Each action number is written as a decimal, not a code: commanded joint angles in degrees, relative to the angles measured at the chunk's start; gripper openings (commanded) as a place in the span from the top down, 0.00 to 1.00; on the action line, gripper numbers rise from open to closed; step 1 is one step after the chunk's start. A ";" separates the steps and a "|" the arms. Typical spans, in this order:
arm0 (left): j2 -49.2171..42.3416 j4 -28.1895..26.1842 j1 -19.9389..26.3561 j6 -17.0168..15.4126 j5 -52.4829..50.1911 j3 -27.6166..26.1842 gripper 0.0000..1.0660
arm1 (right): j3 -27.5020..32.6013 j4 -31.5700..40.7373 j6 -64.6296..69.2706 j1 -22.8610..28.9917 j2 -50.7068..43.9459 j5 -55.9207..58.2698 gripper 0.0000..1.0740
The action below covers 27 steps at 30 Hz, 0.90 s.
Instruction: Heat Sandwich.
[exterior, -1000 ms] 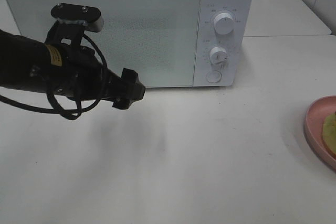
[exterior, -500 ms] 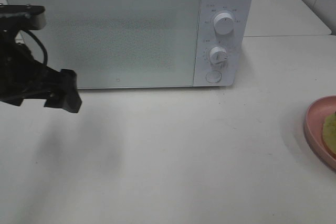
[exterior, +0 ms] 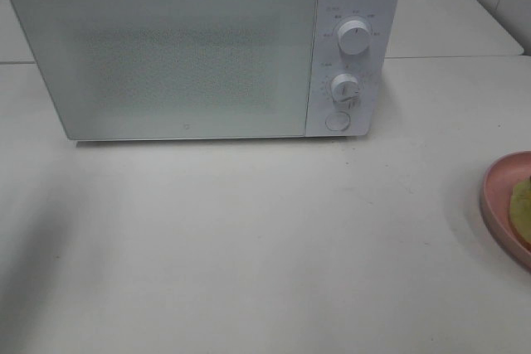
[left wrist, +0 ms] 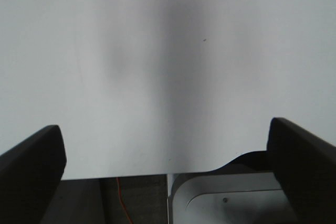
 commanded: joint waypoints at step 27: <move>-28.30 5.27 1.20 0.11 1.20 20.17 0.08 | 0.00 -0.34 -0.34 -0.40 -1.60 -0.29 0.30</move>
